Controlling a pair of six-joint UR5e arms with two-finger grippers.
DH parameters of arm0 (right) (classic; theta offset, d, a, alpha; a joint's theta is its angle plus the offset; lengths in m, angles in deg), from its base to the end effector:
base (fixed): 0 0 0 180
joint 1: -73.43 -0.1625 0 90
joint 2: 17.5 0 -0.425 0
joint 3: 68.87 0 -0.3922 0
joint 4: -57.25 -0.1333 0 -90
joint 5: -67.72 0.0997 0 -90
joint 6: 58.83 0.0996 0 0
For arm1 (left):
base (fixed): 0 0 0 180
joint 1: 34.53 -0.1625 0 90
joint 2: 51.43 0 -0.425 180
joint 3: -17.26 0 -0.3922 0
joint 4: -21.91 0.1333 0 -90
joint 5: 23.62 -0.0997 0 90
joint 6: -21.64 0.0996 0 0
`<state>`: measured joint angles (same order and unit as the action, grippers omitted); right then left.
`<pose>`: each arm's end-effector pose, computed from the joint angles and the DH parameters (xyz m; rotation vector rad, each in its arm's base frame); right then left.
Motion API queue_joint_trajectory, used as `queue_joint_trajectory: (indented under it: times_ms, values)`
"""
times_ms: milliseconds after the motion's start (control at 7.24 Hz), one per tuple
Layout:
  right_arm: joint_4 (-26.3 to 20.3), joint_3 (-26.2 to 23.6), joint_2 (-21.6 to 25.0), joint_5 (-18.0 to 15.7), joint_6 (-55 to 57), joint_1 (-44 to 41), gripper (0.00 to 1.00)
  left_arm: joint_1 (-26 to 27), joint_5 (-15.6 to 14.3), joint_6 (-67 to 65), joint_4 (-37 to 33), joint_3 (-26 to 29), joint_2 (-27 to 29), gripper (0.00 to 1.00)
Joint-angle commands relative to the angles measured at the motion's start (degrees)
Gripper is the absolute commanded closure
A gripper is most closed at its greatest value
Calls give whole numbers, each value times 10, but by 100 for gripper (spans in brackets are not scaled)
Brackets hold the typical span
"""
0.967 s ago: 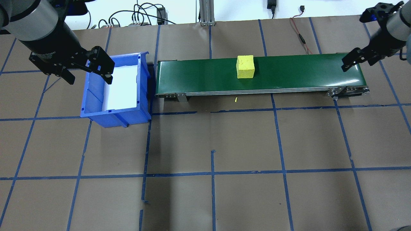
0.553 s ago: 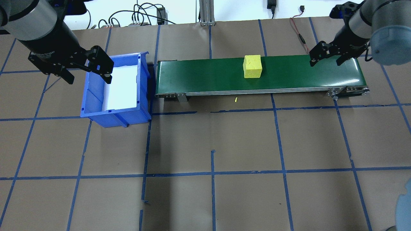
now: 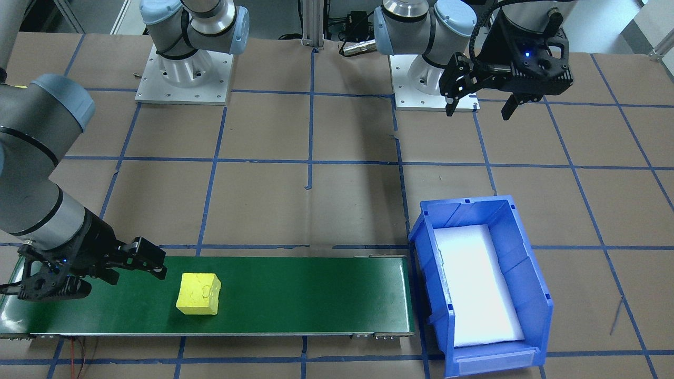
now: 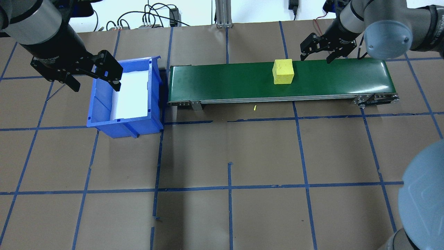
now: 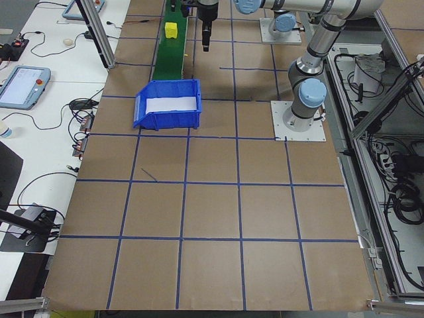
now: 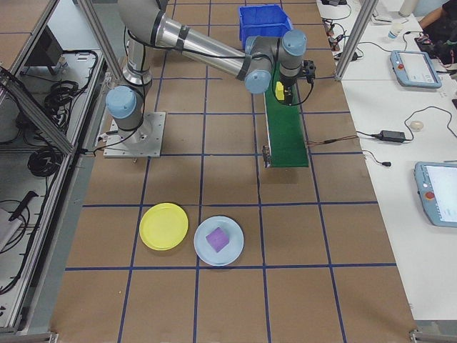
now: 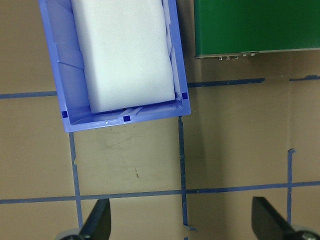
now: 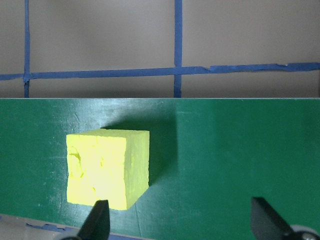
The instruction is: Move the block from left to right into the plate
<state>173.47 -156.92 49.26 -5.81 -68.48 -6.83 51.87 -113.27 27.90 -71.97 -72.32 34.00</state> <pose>0.0508 -0.6588 0.3240 -0.0156 2.8666 -0.1915 -0.1049 -0.4660 0.5226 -0.0729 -3.1362 0.0311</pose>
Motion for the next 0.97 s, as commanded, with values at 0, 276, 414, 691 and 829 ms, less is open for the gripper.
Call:
queue_joint_trajectory:
  times_ms: [0, 276, 414, 691, 829]
  values:
    - [26, 2, -22, 21, 2, -2, 0, 0, 0, 1, 0, -1, 0, 0]
    - [42, 1, -38, 26, -2, -2, 0, 0, 0, 1, 0, -1, 0, 0]
    - [43, 1, -42, 36, 2, -2, 0, 0, 0, 2, 0, -1, 0, 0]
    - [54, -4, -52, 41, 1, -2, 0, 0, 0, 2, 0, -1, 0, 0]
    - [59, -12, -59, 39, -5, -2, 0, 0, 0, 2, 0, -1, 0, 0]
